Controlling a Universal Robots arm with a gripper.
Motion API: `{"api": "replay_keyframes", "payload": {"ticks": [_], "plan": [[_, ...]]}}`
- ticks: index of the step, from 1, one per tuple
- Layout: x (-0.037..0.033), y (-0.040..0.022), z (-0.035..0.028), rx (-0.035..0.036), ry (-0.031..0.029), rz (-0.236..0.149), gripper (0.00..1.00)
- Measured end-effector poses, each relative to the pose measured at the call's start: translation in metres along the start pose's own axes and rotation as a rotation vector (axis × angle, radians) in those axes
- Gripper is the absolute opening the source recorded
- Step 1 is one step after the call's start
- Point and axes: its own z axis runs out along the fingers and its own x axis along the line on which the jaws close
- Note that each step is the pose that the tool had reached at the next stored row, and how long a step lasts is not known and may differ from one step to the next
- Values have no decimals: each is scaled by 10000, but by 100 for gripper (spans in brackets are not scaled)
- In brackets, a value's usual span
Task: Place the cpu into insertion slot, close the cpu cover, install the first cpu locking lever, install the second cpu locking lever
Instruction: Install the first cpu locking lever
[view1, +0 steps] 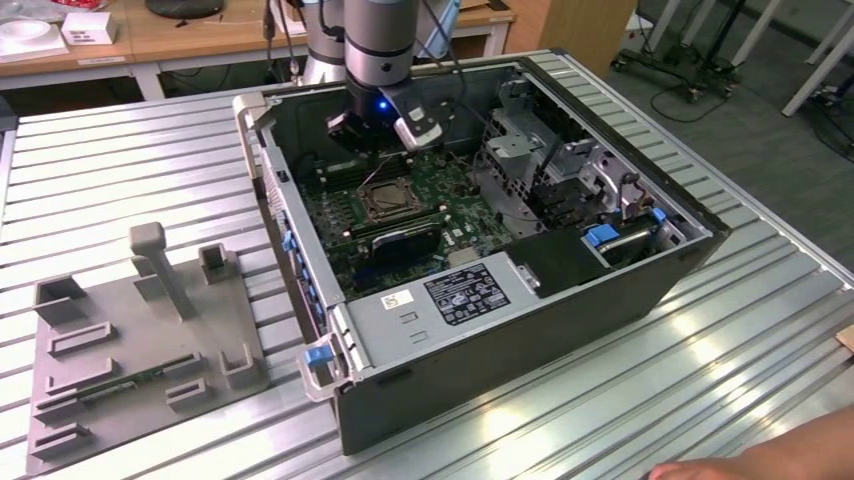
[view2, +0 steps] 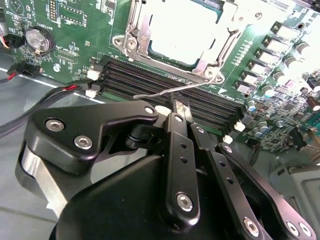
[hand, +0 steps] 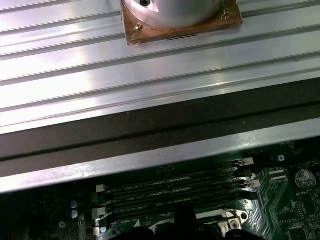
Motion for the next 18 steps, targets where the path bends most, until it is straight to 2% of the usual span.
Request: {"api": "replay_keyframes", "payload": {"ticks": [7,18], "plan": [[-9,-5,30,3,1,1,10],[-14,12,39,1,0,2,10]]}}
